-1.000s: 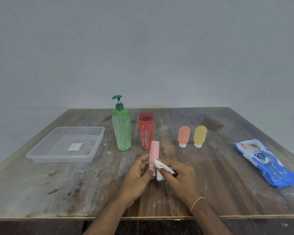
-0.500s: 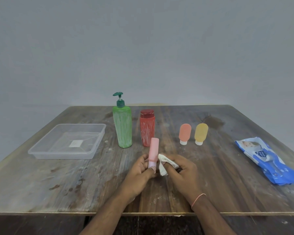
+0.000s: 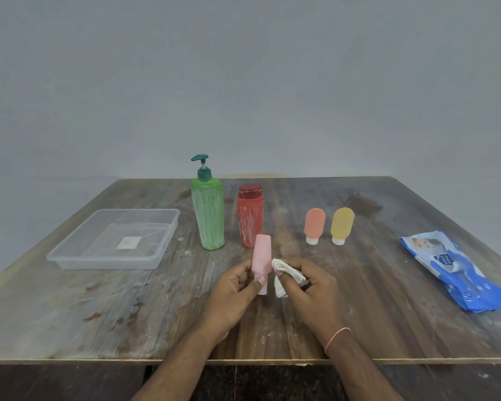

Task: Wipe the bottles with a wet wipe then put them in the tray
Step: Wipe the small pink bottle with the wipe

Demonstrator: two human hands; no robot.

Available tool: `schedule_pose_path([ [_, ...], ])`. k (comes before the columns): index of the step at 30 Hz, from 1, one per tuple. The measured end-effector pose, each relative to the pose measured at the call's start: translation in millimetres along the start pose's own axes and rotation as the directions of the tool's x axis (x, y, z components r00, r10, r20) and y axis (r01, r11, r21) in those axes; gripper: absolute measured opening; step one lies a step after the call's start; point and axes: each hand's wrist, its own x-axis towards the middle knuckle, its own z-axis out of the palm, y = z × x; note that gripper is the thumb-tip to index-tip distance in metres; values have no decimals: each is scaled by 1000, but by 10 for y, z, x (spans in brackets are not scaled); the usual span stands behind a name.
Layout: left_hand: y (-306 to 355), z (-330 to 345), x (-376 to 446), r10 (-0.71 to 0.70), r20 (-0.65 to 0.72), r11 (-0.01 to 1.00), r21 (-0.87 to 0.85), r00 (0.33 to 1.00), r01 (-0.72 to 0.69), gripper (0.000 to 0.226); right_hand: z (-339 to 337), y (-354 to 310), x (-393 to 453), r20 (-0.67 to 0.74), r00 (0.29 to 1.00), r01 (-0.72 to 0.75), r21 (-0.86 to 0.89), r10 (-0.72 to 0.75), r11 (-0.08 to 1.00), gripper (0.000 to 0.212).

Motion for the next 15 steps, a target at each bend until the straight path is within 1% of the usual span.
schedule_pose_path([
  [3, -3, -4, -11, 3, 48, 1000, 18, 999, -4, 43, 3, 20, -7, 31, 999, -6, -61, 8, 998, 23],
  [7, -73, -32, 11, -1, 75, 1000, 28, 997, -2, 61, 38, 83, 4, -13, 1000, -17, -32, 17, 999, 26],
  [10, -101, -36, 34, -4, 66, 1000, -10, 998, 5, 62, 15, 58, -19, 49, 996, 82, -54, -80, 995, 31],
  [11, -99, -38, 32, -8, 54, 1000, -27, 999, 10, 61, 11, 52, -32, 71, 992, 107, -62, -103, 992, 28],
  [13, -90, -48, 26, -16, 39, 998, -56, 999, 18, 60, 20, 53, -46, 53, 995, 84, -89, -79, 992, 20],
  [15, -85, -49, 18, -24, 47, 999, -47, 999, 26, 62, 29, 92, -40, -18, 1000, 13, -144, -16, 989, 18],
])
